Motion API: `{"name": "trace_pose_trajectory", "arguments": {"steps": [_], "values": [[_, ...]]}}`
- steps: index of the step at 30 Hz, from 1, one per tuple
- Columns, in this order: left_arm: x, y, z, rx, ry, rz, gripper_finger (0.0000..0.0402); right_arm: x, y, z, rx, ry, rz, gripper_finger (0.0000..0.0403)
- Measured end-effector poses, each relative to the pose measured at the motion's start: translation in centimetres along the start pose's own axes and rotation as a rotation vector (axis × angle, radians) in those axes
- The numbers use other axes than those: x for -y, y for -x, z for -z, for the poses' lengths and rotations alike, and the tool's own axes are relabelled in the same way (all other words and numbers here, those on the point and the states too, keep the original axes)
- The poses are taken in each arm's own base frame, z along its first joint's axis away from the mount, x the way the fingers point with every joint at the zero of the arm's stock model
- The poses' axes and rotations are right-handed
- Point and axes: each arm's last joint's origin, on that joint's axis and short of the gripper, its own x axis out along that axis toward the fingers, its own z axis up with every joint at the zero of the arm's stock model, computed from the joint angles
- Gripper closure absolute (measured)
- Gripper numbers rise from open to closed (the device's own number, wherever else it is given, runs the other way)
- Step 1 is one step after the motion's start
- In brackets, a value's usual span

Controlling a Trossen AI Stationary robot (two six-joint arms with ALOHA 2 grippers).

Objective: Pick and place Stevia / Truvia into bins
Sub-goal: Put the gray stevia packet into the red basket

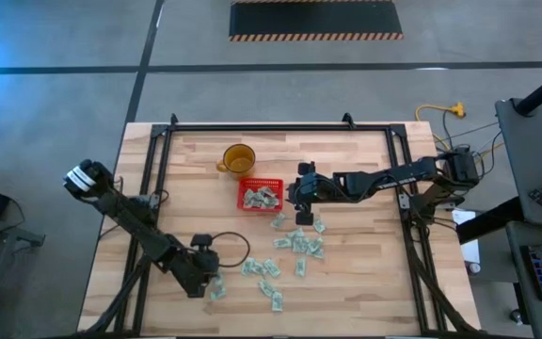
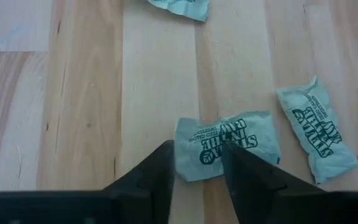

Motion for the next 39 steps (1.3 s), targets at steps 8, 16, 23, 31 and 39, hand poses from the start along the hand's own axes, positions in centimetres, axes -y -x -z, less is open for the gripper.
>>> {"name": "trace_pose_trajectory", "arguments": {"steps": [8, 16, 23, 31, 39], "values": [[0.0, 0.0, 0.1, -0.001, -0.002, 0.004, 0.0394, 0.0, 0.0, 0.0, -0.001, 0.0, 0.0, 0.0273], [-0.3, 0.4, -0.5, 0.071, -0.149, -0.104, 0.0399, 0.0, 0.0, 0.1, -0.002, 0.0, 0.0, 0.0274], [-0.9, 1.9, -2.7, 0.304, -0.29, -0.411, 0.04, 0.0, 0.0, 0.1, -0.001, 0.0, 0.0, 0.028], [-4.4, 2.4, -5.5, 0.391, -0.355, -0.909, 0.04, 0.0, 0.0, 0.1, -0.001, 0.0, 0.001, 0.028], [-10.4, 1.8, -8.6, 0.306, -0.227, -0.93, 0.04, 0.0, 0.0, 0.1, -0.001, 0.0, 0.0, 0.0287]]}}
